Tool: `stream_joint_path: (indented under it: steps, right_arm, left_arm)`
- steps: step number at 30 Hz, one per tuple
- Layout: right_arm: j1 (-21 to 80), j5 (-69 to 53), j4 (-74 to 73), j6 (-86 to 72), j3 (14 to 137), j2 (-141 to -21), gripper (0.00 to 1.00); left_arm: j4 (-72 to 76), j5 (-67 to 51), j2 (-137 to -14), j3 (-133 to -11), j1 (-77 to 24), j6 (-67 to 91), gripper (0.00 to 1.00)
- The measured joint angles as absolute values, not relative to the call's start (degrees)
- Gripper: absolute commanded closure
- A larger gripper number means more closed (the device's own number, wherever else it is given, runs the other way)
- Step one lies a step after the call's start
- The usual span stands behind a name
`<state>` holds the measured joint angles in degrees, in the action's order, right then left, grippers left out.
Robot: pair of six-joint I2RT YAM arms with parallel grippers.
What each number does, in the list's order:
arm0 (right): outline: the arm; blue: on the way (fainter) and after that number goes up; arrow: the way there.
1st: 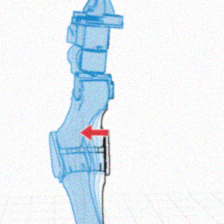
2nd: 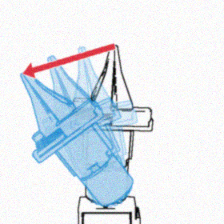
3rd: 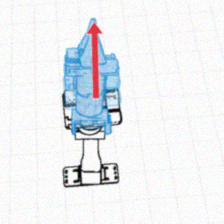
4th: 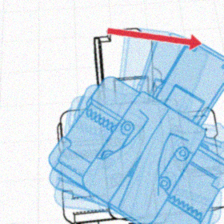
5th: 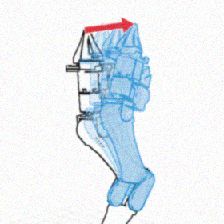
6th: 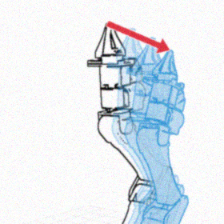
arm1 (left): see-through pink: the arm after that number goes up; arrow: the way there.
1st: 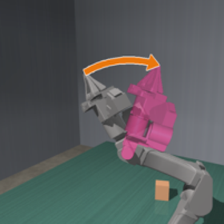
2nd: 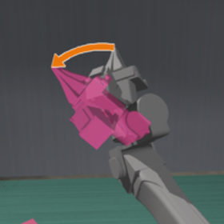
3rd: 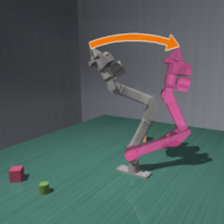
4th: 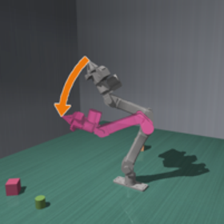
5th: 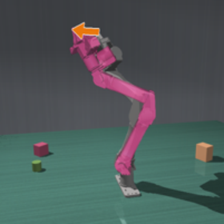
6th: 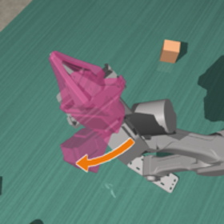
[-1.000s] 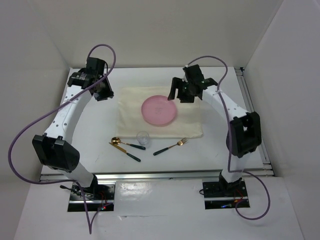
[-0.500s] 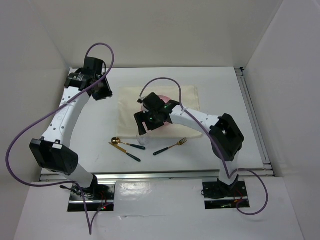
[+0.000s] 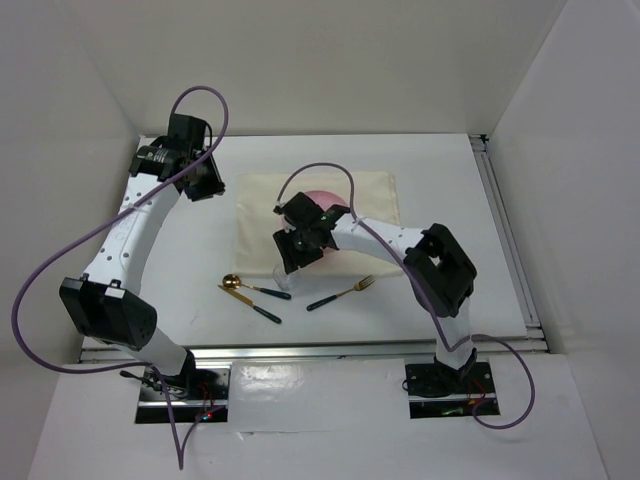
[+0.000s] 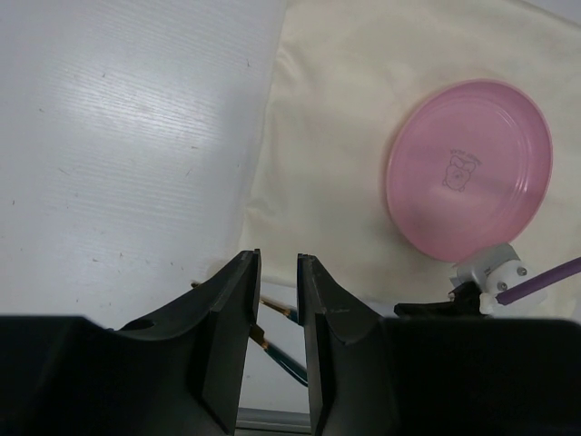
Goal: Set the dinner table for one person
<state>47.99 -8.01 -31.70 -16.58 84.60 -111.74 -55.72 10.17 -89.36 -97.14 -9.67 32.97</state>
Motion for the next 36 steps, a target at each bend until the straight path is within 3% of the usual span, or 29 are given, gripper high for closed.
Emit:
stream_joint_path:
  steps: [1,5,6,9,17,26,36]
  right_arm:
    - [48.14,-7.86,-31.66,-16.56,84.60,-111.96,0.48]
    - [48.90,-6.11,-31.75,-16.27,84.47,-112.12,0.73]
    - [49.12,-5.17,-31.86,-16.34,84.49,-112.09,0.85]
    - [49.41,-1.91,-33.10,-16.51,85.30,-112.05,0.99]
    - [45.89,7.07,-38.33,-15.59,93.65,-109.49,1.00]
    - [27.27,8.36,-39.68,-15.62,99.66,-107.87,1.00]
    - [17.34,10.41,-43.35,-17.15,115.55,-124.46,1.00]
  left_arm:
    - [-55.75,10.17,-89.36,-97.14,-9.67,32.97,0.60]
    - [-55.75,10.20,-89.36,-97.14,-9.67,32.97,0.60]
    - [-55.72,10.17,-89.36,-97.14,-9.67,32.97,0.60]
    - [-55.72,10.13,-89.38,-97.14,-9.67,32.97,0.60]
    - [-55.29,9.56,-89.38,-97.12,-9.67,33.01,0.60]
    - [-54.65,9.08,-89.38,-96.31,-9.67,33.21,0.60]
    - [-53.78,8.45,-89.89,-94.11,-9.67,33.21,0.60]
